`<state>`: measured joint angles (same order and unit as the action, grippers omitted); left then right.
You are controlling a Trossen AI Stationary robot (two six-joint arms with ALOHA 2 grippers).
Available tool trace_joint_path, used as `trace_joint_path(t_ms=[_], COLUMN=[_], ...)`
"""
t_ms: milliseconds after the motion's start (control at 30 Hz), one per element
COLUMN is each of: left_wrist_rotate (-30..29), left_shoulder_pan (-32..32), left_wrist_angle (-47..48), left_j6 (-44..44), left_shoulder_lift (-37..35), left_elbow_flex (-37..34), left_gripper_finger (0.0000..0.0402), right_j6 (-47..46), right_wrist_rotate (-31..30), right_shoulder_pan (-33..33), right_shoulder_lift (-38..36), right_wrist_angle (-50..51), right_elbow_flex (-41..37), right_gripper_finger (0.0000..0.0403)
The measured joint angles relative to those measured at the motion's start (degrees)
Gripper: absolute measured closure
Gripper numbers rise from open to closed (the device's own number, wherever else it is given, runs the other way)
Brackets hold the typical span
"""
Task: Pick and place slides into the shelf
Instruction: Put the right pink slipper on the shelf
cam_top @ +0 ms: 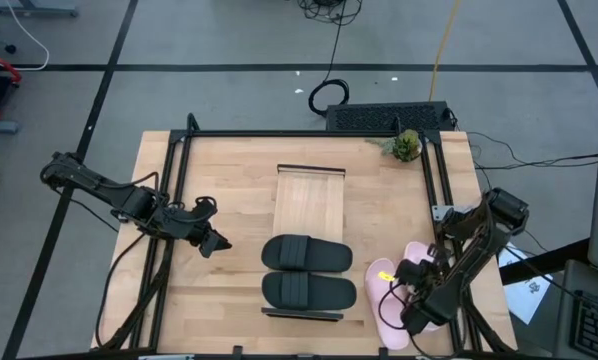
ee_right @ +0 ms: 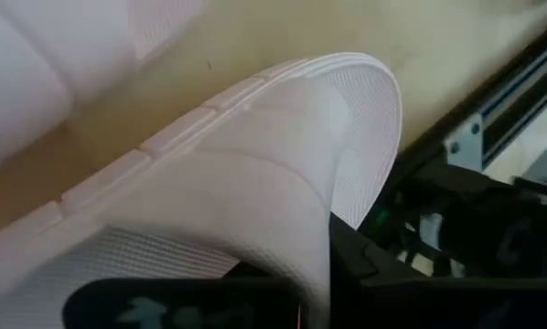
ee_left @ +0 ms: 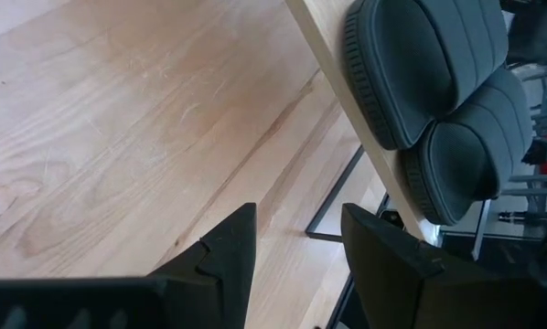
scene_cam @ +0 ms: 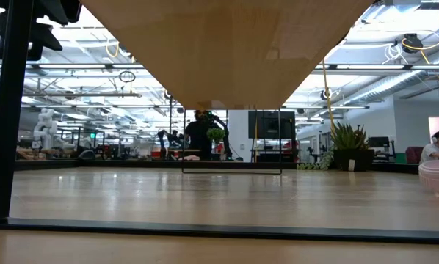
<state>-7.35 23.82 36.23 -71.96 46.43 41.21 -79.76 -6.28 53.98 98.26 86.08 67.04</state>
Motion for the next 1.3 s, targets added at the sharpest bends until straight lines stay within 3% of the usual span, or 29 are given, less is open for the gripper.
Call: trace_joint_path(t_ms=[233, 433, 733, 933, 1033, 1133, 1300], left_wrist_rotate=[-0.1, -0.2, -0.25, -0.25, -0.27, -1.14, -4.12], left_shoulder_pan=[0.0, 0.02, 0.01, 0.01, -0.01, 0.02, -0.01], left_wrist_angle=[0.01, 0.0, -0.01, -0.01, -0.03, -0.02, -0.06], left_j6=[0.18, 0.96, -0.18, -0.55, -0.55, -0.58, -2.79], left_shoulder_lift=[0.0, 0.01, -0.01, -0.01, 0.01, -0.02, -0.01], left_elbow_flex=[0.0, 0.0, 0.0, 0.0, 0.0, -0.01, -0.01], left_gripper_finger=[0.024, 0.024, 0.024, 0.024, 0.024, 0.024, 0.024], right_j6=[-1.46, 4.33, 18.81, 37.35, 51.5, 69.73, 108.87], right_wrist_rotate=[-4.08, -7.61, -26.33, -39.65, -44.49, -46.82, -46.97], right_shoulder_pan=[-0.66, -4.08, -13.59, -21.83, -26.33, -31.26, -38.46], right_shoulder_lift=[-6.64, -10.85, -13.74, -17.05, -17.32, -16.15, -15.04], right_wrist_angle=[4.12, 4.18, 3.94, 4.06, 4.07, 0.41, -19.43], right_elbow_flex=[5.49, 8.06, 15.54, 26.24, 34.0, 41.84, 48.84], right_gripper_finger=[0.0401, 0.0402, 0.0402, 0.0402, 0.0402, 0.0402, 0.0403])
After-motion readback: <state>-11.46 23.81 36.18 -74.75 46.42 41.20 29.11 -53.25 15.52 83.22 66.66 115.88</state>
